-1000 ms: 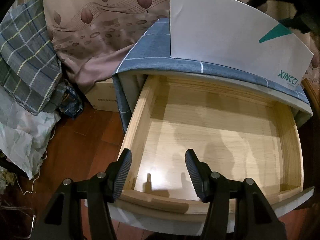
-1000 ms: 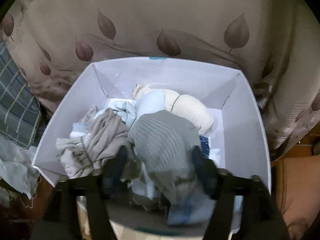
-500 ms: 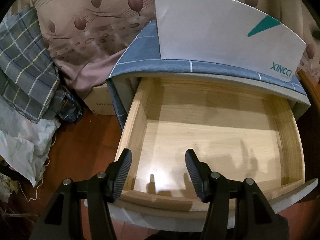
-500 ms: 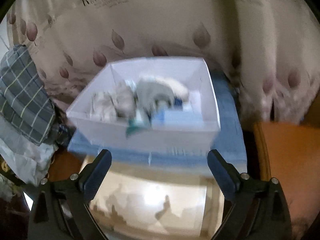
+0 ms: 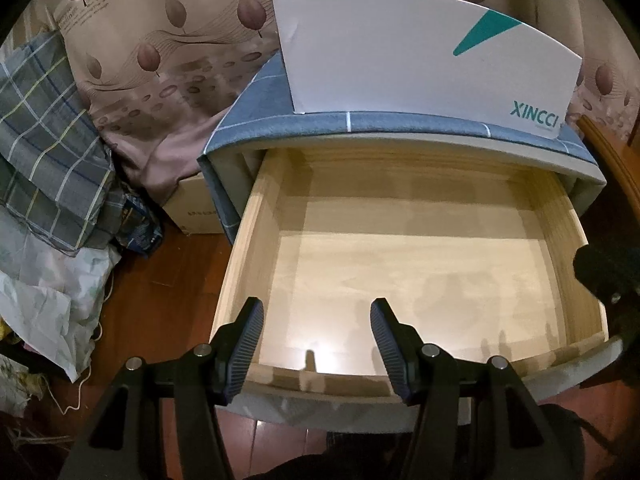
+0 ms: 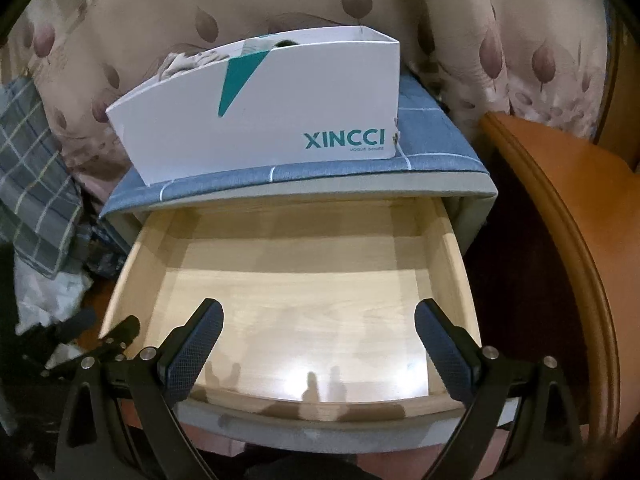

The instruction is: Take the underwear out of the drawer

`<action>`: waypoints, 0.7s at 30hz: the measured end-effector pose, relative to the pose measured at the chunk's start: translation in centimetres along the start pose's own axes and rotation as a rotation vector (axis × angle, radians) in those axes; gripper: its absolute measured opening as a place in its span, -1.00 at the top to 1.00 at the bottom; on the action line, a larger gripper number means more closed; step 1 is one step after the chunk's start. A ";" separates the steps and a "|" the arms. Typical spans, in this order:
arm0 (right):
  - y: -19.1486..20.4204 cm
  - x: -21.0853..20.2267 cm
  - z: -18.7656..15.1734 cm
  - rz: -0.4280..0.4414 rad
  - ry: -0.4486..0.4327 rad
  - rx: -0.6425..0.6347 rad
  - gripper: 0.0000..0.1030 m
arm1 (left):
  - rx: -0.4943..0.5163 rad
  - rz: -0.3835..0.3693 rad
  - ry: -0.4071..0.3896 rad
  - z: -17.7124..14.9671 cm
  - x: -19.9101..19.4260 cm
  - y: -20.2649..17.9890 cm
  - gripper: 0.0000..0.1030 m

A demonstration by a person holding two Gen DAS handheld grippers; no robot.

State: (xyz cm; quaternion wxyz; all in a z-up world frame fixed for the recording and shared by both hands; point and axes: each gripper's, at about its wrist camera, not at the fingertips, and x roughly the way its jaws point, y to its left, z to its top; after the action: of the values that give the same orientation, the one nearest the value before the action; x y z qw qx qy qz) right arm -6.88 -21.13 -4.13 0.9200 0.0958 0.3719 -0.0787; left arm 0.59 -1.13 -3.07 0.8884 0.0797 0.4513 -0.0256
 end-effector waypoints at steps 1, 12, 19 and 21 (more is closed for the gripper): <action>0.2 0.0 -0.4 -0.003 -0.015 -0.001 -0.86 | 0.001 0.001 -0.002 -0.1 0.0 -0.1 -0.11; 0.3 1.3 -2.1 -0.014 0.018 0.031 -0.88 | 0.019 0.015 -0.012 -0.3 -0.1 -0.6 -0.11; 0.0 2.5 -2.4 -0.005 0.073 0.046 -0.88 | 0.021 0.017 -0.013 -0.3 -0.1 -0.6 -0.11; 0.0 2.5 -2.5 -0.007 0.077 0.048 -0.88 | 0.022 0.017 -0.012 -0.3 -0.1 -0.7 -0.11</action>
State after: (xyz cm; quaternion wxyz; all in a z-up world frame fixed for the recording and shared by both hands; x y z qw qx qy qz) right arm -6.73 -20.78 -7.65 0.9021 0.1194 0.4054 -0.0868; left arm 0.19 -1.73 -3.23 0.8902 0.0932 0.4452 -0.0237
